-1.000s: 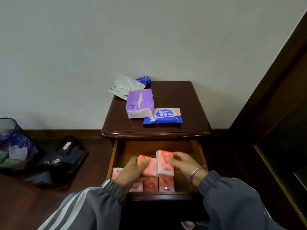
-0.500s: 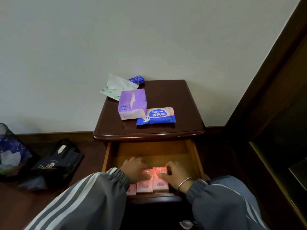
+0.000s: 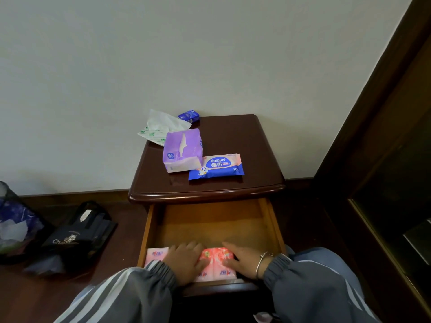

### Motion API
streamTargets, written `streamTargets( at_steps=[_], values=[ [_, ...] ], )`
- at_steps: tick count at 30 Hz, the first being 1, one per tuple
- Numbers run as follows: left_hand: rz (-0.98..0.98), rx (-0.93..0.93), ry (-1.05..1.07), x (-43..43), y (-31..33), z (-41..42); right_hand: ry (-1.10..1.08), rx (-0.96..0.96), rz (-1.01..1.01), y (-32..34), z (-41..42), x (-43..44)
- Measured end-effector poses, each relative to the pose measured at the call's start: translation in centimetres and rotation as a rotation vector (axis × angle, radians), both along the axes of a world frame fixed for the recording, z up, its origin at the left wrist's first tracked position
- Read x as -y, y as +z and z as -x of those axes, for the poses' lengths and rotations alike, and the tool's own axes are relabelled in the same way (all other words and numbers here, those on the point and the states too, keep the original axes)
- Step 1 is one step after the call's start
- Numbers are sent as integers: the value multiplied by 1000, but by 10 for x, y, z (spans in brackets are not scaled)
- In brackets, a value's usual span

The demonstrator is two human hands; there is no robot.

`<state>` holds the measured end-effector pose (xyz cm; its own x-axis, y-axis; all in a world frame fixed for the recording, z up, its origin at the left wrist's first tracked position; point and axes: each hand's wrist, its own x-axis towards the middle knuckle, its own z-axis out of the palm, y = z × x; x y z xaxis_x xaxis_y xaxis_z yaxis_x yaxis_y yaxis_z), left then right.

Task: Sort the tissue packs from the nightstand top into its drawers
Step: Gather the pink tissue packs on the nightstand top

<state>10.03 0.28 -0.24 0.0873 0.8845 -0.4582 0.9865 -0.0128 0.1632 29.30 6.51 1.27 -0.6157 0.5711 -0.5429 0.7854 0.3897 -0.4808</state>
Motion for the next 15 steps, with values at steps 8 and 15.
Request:
streamTargets(
  at_steps=[8, 15],
  values=[
    [-30, 151, 115, -2, 12, 0, -105, -54, -36, 6, -8, 2],
    [-583, 406, 206, -13, 64, 21, -211, -281, -366, 43, -18, -22]
  ],
)
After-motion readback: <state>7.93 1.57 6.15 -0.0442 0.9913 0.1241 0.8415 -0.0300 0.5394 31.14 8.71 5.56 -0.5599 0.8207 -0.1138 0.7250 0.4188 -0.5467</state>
